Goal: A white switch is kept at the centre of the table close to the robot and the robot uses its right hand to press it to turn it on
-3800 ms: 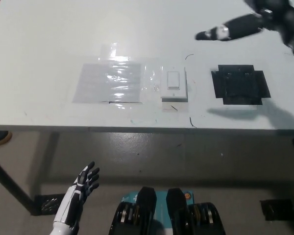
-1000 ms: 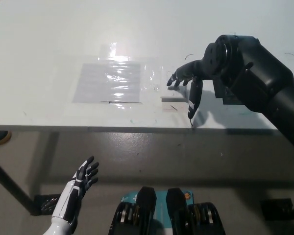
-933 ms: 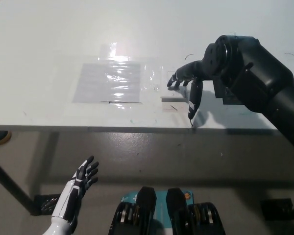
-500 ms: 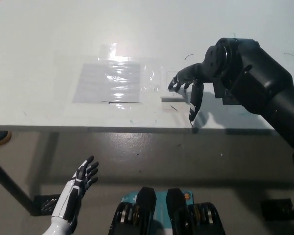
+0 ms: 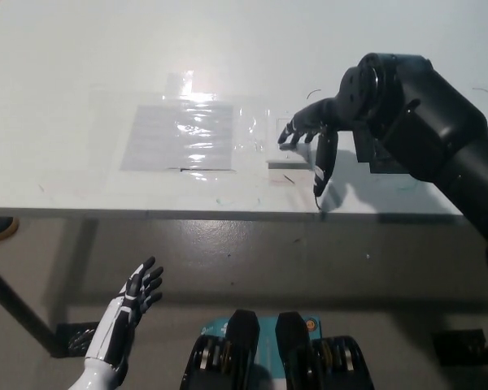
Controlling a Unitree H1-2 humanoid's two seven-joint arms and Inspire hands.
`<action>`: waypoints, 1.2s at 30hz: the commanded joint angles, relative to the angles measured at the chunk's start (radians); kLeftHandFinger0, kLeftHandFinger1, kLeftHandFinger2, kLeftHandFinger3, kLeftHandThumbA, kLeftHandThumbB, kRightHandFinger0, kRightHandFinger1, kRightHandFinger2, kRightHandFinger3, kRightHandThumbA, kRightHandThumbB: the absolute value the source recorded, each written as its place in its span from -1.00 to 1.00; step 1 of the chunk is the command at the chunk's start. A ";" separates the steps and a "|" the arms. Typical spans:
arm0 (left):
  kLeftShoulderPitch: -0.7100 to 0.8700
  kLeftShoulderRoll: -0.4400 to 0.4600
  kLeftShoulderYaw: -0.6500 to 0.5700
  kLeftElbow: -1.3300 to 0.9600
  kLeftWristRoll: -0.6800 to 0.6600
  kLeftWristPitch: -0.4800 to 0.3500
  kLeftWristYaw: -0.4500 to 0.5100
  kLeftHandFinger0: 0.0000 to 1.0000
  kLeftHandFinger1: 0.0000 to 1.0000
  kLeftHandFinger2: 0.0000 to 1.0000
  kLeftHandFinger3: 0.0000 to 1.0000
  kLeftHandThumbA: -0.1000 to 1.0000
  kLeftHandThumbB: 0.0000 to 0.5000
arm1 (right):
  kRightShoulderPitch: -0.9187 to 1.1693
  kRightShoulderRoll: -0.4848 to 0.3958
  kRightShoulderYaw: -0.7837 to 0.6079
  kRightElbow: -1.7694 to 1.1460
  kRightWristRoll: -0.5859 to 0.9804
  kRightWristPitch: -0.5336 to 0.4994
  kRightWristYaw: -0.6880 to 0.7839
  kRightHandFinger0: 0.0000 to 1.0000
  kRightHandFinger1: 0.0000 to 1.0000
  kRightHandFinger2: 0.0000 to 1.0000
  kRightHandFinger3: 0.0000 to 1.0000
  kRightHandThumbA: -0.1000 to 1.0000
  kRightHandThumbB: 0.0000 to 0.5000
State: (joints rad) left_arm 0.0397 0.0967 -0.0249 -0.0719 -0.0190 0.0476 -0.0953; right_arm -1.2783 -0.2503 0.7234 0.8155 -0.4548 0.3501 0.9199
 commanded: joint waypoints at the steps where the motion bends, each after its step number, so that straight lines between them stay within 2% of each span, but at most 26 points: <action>1: -0.013 0.010 0.003 -0.030 -0.002 0.001 -0.006 1.00 1.00 1.00 1.00 1.00 -0.71 | -0.089 -0.018 -0.025 -0.032 -0.024 0.011 0.018 1.00 1.00 1.00 1.00 1.00 0.41; 4: -0.015 0.008 0.004 -0.025 -0.003 -0.005 -0.004 1.00 1.00 1.00 1.00 1.00 -0.80 | -0.091 -0.015 -0.024 -0.022 -0.024 0.008 0.020 1.00 1.00 1.00 1.00 1.00 0.41; 7: -0.014 0.009 0.005 -0.018 -0.004 -0.015 -0.005 1.00 1.00 1.00 1.00 1.00 -0.73 | -0.090 -0.008 -0.023 -0.004 -0.022 -0.004 0.024 1.00 1.00 1.00 1.00 1.00 0.39; 8: -0.014 0.007 0.006 -0.018 -0.006 -0.014 -0.005 1.00 1.00 1.00 1.00 1.00 -0.68 | -0.093 0.000 -0.018 0.027 -0.026 -0.030 0.014 1.00 1.00 1.00 1.00 1.00 0.44; 11: -0.010 0.007 0.004 -0.030 -0.003 0.000 -0.004 1.00 1.00 1.00 1.00 1.00 -0.69 | -0.089 0.003 -0.018 0.025 -0.031 -0.032 0.011 1.00 1.00 1.00 1.00 1.00 0.41; 15: -0.013 0.007 0.001 -0.028 -0.002 -0.005 -0.006 1.00 1.00 1.00 1.00 1.00 -0.79 | -0.073 0.010 -0.029 0.015 -0.034 -0.015 -0.006 1.00 1.00 1.00 1.00 1.00 0.38; 20: -0.010 0.007 0.003 -0.029 -0.008 -0.013 -0.009 1.00 1.00 1.00 1.00 1.00 -0.82 | -0.060 0.020 -0.017 0.019 -0.055 -0.016 -0.011 1.00 1.00 1.00 1.00 1.00 0.34; 23: -0.010 0.008 0.000 -0.027 -0.005 -0.018 -0.010 1.00 1.00 1.00 1.00 1.00 -0.92 | -0.050 0.028 -0.017 0.034 -0.062 -0.015 -0.023 1.00 1.00 1.00 1.00 1.00 0.39; 25: -0.010 0.008 -0.001 -0.028 -0.007 -0.019 -0.012 1.00 1.00 1.00 1.00 1.00 -0.86 | -0.047 0.031 -0.018 0.048 -0.065 -0.034 -0.033 1.00 1.00 1.00 1.00 1.00 0.43; 29: -0.014 0.008 -0.002 -0.028 -0.005 -0.018 -0.011 1.00 1.00 1.00 1.00 1.00 -0.89 | -0.052 0.042 -0.025 0.084 -0.061 -0.064 -0.043 1.00 1.00 1.00 1.00 1.00 0.43; 31: -0.014 0.008 -0.003 -0.029 -0.002 -0.019 -0.010 1.00 1.00 1.00 1.00 1.00 -0.83 | -0.055 0.049 -0.025 0.101 -0.062 -0.069 -0.048 1.00 1.00 1.00 1.00 1.00 0.47; 36: -0.016 0.007 -0.003 -0.030 -0.005 -0.019 -0.011 1.00 1.00 1.00 1.00 1.00 -0.90 | -0.049 0.057 -0.029 0.117 -0.061 -0.065 -0.055 1.00 1.00 1.00 1.00 1.00 0.44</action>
State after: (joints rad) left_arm 0.0395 0.0964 -0.0263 -0.0720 -0.0187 0.0507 -0.0957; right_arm -1.2866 -0.2044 0.7127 0.9186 -0.4983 0.3154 0.9020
